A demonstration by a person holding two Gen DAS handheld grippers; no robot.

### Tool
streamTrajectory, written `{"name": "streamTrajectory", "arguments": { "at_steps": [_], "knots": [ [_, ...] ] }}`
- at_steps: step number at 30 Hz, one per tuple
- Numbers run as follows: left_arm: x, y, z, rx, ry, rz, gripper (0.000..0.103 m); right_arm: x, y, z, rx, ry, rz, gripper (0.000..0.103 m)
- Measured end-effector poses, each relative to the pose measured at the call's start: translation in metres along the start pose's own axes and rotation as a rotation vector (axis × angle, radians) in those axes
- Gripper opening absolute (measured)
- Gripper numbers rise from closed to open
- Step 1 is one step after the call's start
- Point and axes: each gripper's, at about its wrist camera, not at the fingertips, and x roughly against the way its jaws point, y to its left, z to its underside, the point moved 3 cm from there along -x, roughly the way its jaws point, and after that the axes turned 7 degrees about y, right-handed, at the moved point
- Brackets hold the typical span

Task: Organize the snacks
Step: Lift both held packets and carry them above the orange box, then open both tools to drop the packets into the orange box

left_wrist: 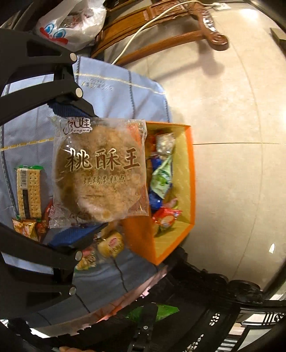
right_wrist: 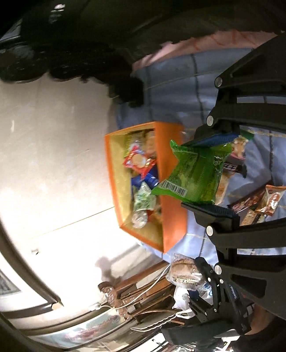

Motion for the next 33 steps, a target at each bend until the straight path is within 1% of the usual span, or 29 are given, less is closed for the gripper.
{"name": "streamTrajectory", "arguments": {
  "at_steps": [6,12,17,23,29,30,31,32,33],
  "knots": [
    [0.018,0.000,-0.031,-0.002,-0.038,-0.027,0.078,0.021,0.009,-0.029,0.028,-0.058,0.000,0.046],
    [0.035,-0.002,-0.065,-0.007,-0.096,-0.024,0.078,0.035,0.019,-0.058,0.069,-0.098,0.007,0.046],
    [0.039,-0.006,-0.093,-0.009,-0.126,-0.015,0.078,0.039,0.025,-0.085,0.098,-0.122,0.017,0.046],
    [0.031,-0.012,-0.125,-0.031,-0.147,-0.021,0.078,0.030,0.029,-0.122,0.131,-0.134,0.036,0.046],
    [0.002,-0.013,-0.158,-0.039,-0.132,-0.028,0.078,0.005,0.031,-0.164,0.143,-0.130,0.042,0.047],
    [-0.005,-0.013,-0.166,-0.040,-0.129,-0.032,0.079,-0.003,0.032,-0.173,0.144,-0.121,0.025,0.049],
    [-0.011,-0.012,-0.173,-0.039,-0.127,-0.030,0.080,-0.009,0.033,-0.178,0.144,-0.106,0.009,0.056],
    [-0.023,-0.012,-0.181,-0.037,-0.117,-0.011,0.084,-0.024,0.030,-0.187,0.132,-0.071,-0.020,0.062],
    [-0.030,-0.010,-0.185,-0.032,-0.104,0.007,0.096,-0.034,0.028,-0.190,0.122,-0.052,-0.021,0.076]
  ]
}}
